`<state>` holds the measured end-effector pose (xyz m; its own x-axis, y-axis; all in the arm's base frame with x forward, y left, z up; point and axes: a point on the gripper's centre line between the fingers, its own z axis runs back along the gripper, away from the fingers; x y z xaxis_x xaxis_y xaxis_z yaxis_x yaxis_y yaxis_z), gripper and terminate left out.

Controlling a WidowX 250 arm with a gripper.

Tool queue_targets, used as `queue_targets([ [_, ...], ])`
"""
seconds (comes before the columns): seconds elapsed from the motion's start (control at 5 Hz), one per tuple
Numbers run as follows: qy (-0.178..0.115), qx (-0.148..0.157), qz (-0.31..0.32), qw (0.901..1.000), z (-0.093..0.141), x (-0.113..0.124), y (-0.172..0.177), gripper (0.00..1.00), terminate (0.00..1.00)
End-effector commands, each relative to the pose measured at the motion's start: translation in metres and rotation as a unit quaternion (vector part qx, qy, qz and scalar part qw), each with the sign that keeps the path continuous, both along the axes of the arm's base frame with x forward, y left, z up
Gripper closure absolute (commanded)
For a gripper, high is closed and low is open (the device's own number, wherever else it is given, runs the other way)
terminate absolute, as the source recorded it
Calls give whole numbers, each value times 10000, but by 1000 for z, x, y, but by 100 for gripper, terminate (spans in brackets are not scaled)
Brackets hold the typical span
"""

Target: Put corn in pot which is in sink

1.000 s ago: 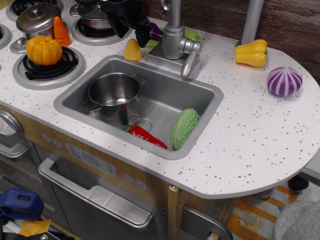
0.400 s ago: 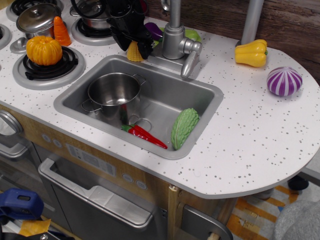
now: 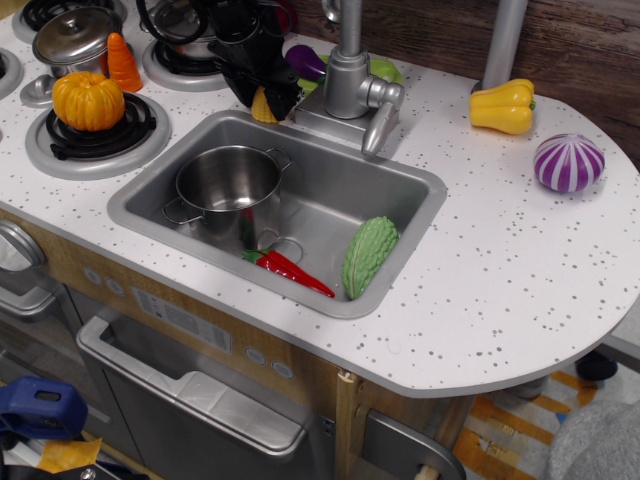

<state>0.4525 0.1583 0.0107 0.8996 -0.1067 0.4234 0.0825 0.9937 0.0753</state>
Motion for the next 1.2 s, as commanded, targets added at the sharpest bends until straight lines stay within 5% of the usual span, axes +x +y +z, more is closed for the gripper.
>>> queue_targets([
  [0.0, -173, 378, 45, 9991, 38, -5, 0, 100, 0],
  [0.4, 119, 936, 254, 9952, 72, -35, -5, 100, 0],
  [1.0, 884, 623, 949, 9896, 71, -74, -6, 100, 0],
])
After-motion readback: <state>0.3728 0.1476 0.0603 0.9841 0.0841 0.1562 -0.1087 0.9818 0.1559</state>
